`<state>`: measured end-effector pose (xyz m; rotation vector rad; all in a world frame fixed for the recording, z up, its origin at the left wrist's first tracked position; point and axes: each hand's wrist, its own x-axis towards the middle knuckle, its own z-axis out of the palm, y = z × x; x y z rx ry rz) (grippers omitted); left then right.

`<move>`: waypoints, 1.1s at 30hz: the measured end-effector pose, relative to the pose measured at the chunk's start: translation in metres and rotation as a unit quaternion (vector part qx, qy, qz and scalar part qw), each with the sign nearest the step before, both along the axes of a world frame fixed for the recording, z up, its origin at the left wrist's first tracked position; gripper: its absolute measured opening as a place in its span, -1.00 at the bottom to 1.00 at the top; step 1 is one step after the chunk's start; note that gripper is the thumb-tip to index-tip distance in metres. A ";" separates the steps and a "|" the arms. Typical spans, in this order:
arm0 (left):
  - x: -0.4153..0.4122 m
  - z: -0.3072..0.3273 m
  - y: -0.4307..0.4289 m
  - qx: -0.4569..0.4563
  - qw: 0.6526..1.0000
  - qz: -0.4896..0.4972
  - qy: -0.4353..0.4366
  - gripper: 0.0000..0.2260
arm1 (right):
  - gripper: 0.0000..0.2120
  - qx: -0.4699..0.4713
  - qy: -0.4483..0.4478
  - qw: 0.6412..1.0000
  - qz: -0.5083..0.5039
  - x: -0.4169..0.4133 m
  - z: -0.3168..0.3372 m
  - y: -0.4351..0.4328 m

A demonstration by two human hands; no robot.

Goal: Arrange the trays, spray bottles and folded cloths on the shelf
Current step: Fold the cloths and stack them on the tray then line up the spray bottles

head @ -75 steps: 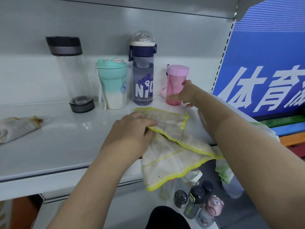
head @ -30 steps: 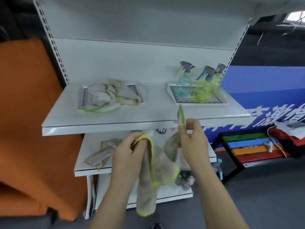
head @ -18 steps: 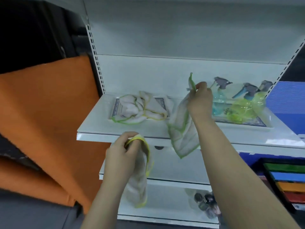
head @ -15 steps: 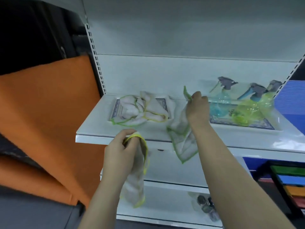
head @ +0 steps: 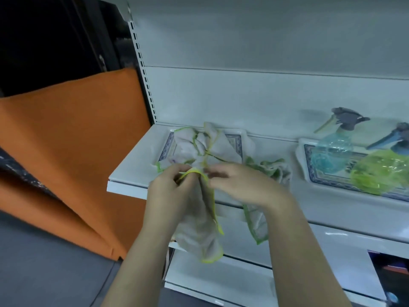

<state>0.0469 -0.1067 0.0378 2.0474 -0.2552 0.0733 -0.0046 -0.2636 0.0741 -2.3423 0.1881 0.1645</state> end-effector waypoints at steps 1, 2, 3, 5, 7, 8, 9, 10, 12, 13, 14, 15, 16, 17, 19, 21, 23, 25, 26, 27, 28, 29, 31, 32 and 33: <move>0.002 0.003 0.000 0.006 1.000 0.007 -0.010 -0.88 | -0.69 0.027 0.023 0.999 0.027 -0.003 -0.003 0.008; 0.005 0.005 0.001 0.015 1.000 0.019 -0.016 -0.91 | -0.70 0.026 0.026 0.999 0.031 -0.003 -0.010 0.012; 0.008 0.008 0.002 0.022 0.999 0.030 -0.018 -0.98 | -0.75 0.011 0.013 1.000 0.012 0.000 -0.017 0.014; 0.015 0.010 0.005 0.037 0.998 0.035 -0.022 -0.87 | -0.87 -0.016 -0.026 0.998 -0.050 0.008 -0.026 0.012; 0.025 0.011 0.007 0.044 0.999 0.013 -0.010 -0.85 | -0.84 -0.023 -0.040 0.996 -0.080 0.014 -0.032 0.010; 0.032 0.010 0.010 0.049 0.999 0.000 -0.003 -0.85 | -0.80 -0.028 -0.034 0.995 -0.084 0.016 -0.033 0.009; 0.039 0.009 0.012 0.054 0.998 -0.010 -0.001 -0.85 | -0.78 -0.020 -0.025 0.995 -0.091 0.018 -0.032 0.007; 0.046 0.007 0.016 0.059 0.998 -0.022 -0.004 -0.84 | -0.80 0.002 -0.024 0.994 -0.107 0.020 -0.031 0.004; 0.060 0.003 0.023 0.061 0.997 -0.037 -0.008 -0.82 | -0.85 0.044 -0.062 0.982 -0.173 0.029 -0.024 -0.001; 0.066 0.000 0.026 0.061 0.997 -0.041 -0.007 -0.79 | -0.79 0.021 -0.081 0.975 -0.207 0.041 -0.024 -0.005; 0.071 -0.002 0.029 0.064 0.997 -0.044 -0.007 -0.76 | -0.71 -0.030 -0.084 0.970 -0.226 0.054 -0.025 -0.008; 0.076 -0.004 0.032 0.068 0.996 -0.049 -0.003 -0.73 | -0.60 -0.083 -0.072 0.965 -0.239 0.073 -0.030 -0.011; 0.082 -0.007 0.035 0.070 0.996 -0.059 0.002 -0.71 | -0.44 -0.126 -0.048 0.959 -0.250 0.093 -0.033 -0.009; 0.087 -0.009 0.037 0.072 0.995 -0.069 0.008 -0.72 | -0.28 -0.146 -0.017 0.955 -0.258 0.112 -0.039 -0.006; 0.095 -0.015 0.040 0.072 0.993 -0.089 0.015 -0.77 | -0.12 -0.192 0.053 0.949 -0.244 0.145 -0.053 0.003; 0.104 -0.019 0.044 0.064 0.991 -0.114 0.016 -0.79 | -0.31 -0.255 0.092 0.926 -0.262 0.165 -0.062 0.015; 0.109 -0.023 0.044 0.054 0.988 -0.140 0.021 -0.83 | -0.49 -0.310 0.082 0.901 -0.291 0.173 -0.063 0.017; 0.112 -0.024 0.044 0.045 0.986 -0.160 0.022 -0.85 | -0.56 -0.329 0.055 0.898 -0.288 0.171 -0.059 0.017; 0.113 -0.025 0.044 0.044 0.984 -0.170 0.022 -0.83 | -0.57 -0.321 0.039 0.901 -0.288 0.167 -0.054 0.015; 0.115 -0.025 0.043 0.043 0.982 -0.182 0.022 -0.82 | -0.58 -0.306 0.024 0.904 -0.296 0.162 -0.047 0.012; 0.117 -0.025 0.043 0.044 0.981 -0.188 0.021 -0.81 | -0.59 -0.295 0.002 0.903 -0.311 0.155 -0.038 0.010; 0.118 -0.025 0.041 0.044 0.980 -0.195 0.022 -0.80 | -0.59 -0.297 -0.035 0.893 -0.335 0.146 -0.028 0.005; 0.120 -0.023 0.037 0.047 0.978 -0.201 0.023 -0.73 | -0.58 -0.337 -0.127 0.847 -0.390 0.124 -0.006 -0.005; 0.120 -0.021 0.035 0.048 0.979 -0.198 0.028 -0.69 | -0.56 -0.358 -0.168 0.819 -0.416 0.112 0.002 -0.012; 0.120 -0.020 0.033 0.051 0.979 -0.197 0.032 -0.68 | -0.56 -0.370 -0.195 0.795 -0.440 0.103 0.007 -0.021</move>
